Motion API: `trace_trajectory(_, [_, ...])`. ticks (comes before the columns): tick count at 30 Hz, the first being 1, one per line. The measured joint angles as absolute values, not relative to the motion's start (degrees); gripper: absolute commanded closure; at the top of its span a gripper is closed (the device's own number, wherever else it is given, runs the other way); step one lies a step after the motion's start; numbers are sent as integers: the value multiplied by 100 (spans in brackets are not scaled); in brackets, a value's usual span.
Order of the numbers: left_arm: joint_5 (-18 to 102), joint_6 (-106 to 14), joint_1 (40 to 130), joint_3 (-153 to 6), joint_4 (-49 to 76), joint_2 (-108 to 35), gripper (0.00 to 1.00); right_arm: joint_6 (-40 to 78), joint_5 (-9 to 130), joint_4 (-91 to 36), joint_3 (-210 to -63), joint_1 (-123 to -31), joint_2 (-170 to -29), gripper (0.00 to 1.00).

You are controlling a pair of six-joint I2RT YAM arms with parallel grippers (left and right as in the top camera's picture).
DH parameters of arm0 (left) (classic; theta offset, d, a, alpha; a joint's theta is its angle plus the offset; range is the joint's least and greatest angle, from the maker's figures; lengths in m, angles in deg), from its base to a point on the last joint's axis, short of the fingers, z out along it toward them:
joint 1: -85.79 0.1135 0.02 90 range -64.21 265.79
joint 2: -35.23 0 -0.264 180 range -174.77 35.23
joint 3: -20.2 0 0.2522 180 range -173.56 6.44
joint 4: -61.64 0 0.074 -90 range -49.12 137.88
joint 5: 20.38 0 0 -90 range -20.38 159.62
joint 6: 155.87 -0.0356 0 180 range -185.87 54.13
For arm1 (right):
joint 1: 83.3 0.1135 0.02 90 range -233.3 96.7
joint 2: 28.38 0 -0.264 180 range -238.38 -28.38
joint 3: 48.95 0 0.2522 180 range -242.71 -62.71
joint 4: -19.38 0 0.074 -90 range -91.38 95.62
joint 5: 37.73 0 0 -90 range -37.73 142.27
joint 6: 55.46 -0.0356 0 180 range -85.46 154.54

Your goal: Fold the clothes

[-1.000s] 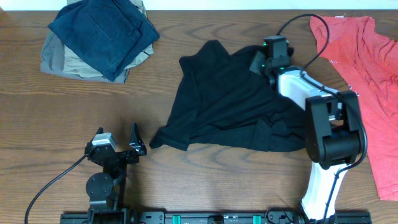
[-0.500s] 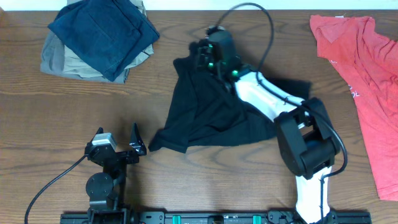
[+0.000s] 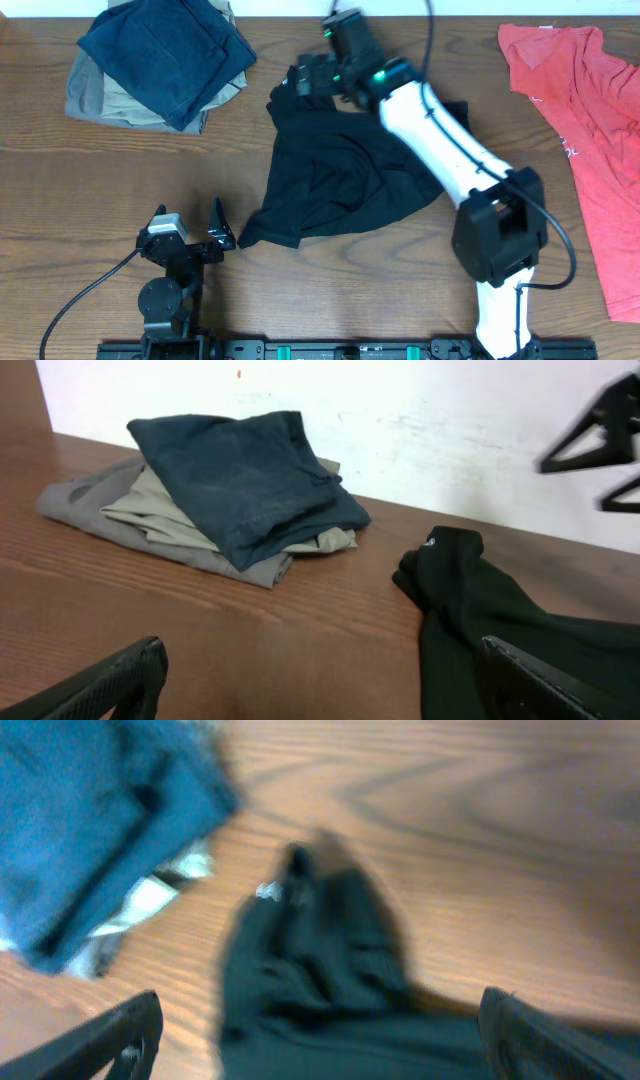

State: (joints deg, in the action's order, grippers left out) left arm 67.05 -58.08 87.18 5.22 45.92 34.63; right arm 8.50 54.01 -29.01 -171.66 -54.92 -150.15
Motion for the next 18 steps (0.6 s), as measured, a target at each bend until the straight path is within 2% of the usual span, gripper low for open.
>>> trace_trajectory(9, [6705, -5803, 8718, 522, 4597, 3463, 2, 850, 5532, -5205, -17730, -6539, -15015, 2])
trace_trajectory(14, [6705, -5803, 8718, 522, 4594, 3463, 2, 927, 5663, -6634, -17739, -6755, -15015, 1])
trace_trajectory(18, [6705, -5806, 8718, 522, 4594, 3463, 2, 1169, 5623, -7065, -17673, -6740, -15013, 3])
